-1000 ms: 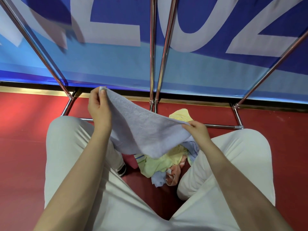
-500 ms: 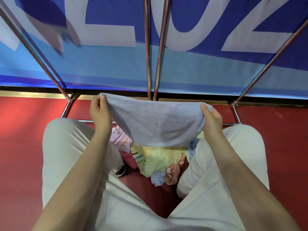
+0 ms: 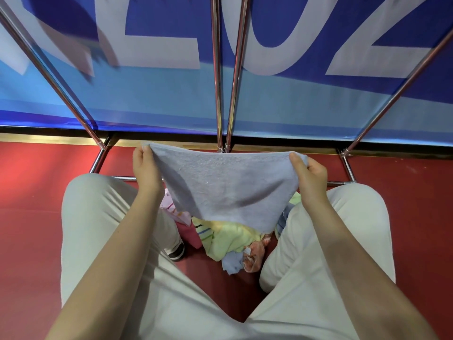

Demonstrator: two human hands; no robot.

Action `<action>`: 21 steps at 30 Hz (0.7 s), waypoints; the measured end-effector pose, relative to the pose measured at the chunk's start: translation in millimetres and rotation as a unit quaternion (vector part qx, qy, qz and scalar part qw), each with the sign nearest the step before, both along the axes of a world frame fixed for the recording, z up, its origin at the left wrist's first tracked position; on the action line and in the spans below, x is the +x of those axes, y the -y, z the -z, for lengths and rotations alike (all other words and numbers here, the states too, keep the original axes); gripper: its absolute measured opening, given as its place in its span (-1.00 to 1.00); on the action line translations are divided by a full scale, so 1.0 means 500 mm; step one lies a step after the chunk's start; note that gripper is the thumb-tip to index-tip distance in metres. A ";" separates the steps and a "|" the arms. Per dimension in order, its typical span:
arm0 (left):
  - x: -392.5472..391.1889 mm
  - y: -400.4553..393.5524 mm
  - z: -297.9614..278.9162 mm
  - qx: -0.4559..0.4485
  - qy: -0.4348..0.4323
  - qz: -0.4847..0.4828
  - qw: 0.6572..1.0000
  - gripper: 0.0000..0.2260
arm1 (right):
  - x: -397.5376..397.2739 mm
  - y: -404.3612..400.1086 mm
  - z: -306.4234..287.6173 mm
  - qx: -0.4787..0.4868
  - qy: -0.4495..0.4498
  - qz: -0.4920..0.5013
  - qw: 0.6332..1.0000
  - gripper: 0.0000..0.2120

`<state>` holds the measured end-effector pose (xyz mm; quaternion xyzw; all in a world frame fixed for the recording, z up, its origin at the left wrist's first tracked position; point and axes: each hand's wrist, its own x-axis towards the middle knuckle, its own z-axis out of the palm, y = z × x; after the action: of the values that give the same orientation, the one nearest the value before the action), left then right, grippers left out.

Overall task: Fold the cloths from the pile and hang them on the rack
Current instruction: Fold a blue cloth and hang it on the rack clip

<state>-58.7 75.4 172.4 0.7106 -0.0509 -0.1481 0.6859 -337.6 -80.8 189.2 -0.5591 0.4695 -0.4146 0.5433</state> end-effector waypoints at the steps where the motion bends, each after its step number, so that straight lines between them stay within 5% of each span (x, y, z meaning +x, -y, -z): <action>1: -0.002 0.004 0.003 -0.004 -0.021 0.002 1.000 -0.84 | 0.001 0.000 0.004 -0.007 -0.013 0.000 1.000 -0.66; 9: -0.023 0.028 0.032 0.109 -0.191 0.029 0.975 -0.78 | 0.018 0.006 0.055 0.053 -0.071 0.054 0.995 -0.69; 14: -0.073 0.046 0.034 0.074 -0.269 0.050 0.959 -0.73 | 0.050 -0.013 0.097 0.163 -0.055 0.072 0.982 -0.77; 18: -0.124 0.059 0.038 0.067 -0.258 0.101 0.958 -0.77 | 0.082 -0.028 0.108 0.156 -0.062 0.047 0.985 -0.91; 21: -0.166 0.068 0.034 0.055 -0.202 0.146 0.967 -0.85 | 0.104 -0.040 0.107 0.144 -0.070 0.017 0.987 -0.84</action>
<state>-142.0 41.2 155.5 0.6876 -0.0061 -0.3893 0.6128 -285.4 -60.7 135.7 -0.4945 0.5705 -0.3119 0.5768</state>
